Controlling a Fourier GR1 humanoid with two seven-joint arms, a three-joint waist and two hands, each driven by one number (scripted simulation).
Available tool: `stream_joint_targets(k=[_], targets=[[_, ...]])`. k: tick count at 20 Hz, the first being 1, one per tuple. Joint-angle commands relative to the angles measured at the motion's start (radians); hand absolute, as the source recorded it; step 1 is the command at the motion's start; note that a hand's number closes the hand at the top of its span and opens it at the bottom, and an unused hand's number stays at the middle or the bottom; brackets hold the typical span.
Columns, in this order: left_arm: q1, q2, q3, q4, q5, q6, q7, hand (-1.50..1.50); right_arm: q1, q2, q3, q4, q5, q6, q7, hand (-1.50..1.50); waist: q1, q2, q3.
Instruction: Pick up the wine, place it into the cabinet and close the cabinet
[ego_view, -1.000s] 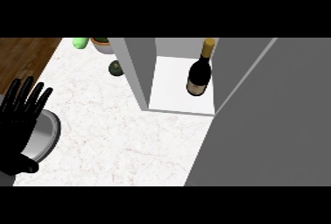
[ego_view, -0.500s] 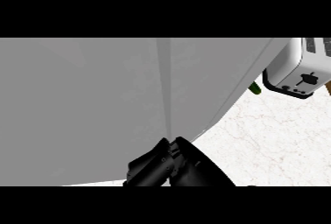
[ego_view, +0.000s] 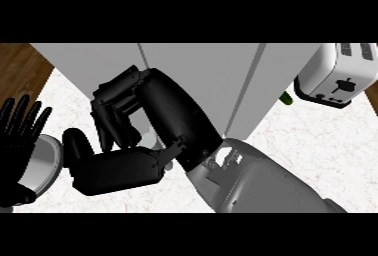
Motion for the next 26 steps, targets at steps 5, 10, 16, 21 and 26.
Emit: stream_joint_targets(k=[5, 10, 16, 21, 26], targets=[[-0.028, 0.03, 0.074, 0.085, -0.044, -0.028, -0.007, -1.5, 0.004, 0.005, -0.119, 0.239, -0.051, 0.086, -0.135, 1.5, -0.022, 0.005, -0.007], [-0.027, 0.032, 0.099, 0.076, -0.025, -0.051, 0.022, -1.5, -0.027, -0.036, -0.198, 0.383, -0.051, 0.19, -0.227, 1.5, -0.019, 0.006, -0.007], [-0.046, 0.032, 0.103, 0.063, -0.006, -0.041, 0.069, -1.5, -0.038, -0.07, -0.235, 0.475, -0.048, 0.261, -0.291, 1.5, -0.015, 0.008, -0.007], [-0.05, 0.007, 0.09, 0.077, -0.048, -0.044, 0.04, -1.5, -0.049, -0.094, -0.253, 0.515, -0.03, 0.283, -0.329, 1.5, -0.017, 0.011, -0.008], [-0.074, 0.002, 0.086, 0.042, -0.024, -0.019, 0.077, -1.5, -0.04, -0.062, -0.237, 0.544, -0.01, 0.274, -0.367, 1.5, -0.013, 0.008, -0.007]])
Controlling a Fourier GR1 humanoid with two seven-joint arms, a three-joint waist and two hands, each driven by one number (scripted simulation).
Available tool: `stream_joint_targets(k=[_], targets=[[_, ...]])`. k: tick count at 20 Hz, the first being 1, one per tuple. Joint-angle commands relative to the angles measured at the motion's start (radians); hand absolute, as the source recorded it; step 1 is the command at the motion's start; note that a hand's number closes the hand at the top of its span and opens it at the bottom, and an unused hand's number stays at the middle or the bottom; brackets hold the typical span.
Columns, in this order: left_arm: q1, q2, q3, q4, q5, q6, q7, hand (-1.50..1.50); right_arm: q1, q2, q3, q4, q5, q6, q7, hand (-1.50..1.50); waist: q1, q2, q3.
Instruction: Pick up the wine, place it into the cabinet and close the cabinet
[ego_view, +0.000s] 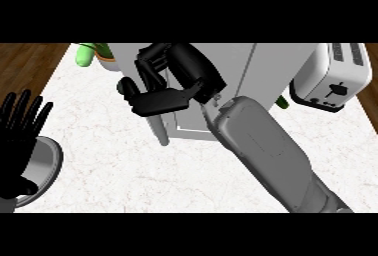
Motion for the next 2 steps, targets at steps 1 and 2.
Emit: stream_joint_targets(k=[1, 2], targets=[[0.0, 0.058, 0.023, 0.002, 0.005, -0.019, 0.035, -1.5, -0.005, -0.082, -0.103, 0.145, 0.017, -0.024, -0.012, 1.5, -0.005, 0.048, 0.013], [0.02, 0.058, 0.026, 0.002, -0.012, -0.009, 0.023, -1.5, 0.009, -0.1, -0.115, 0.118, 0.007, -0.02, -0.009, 1.5, -0.008, 0.045, 0.013]])
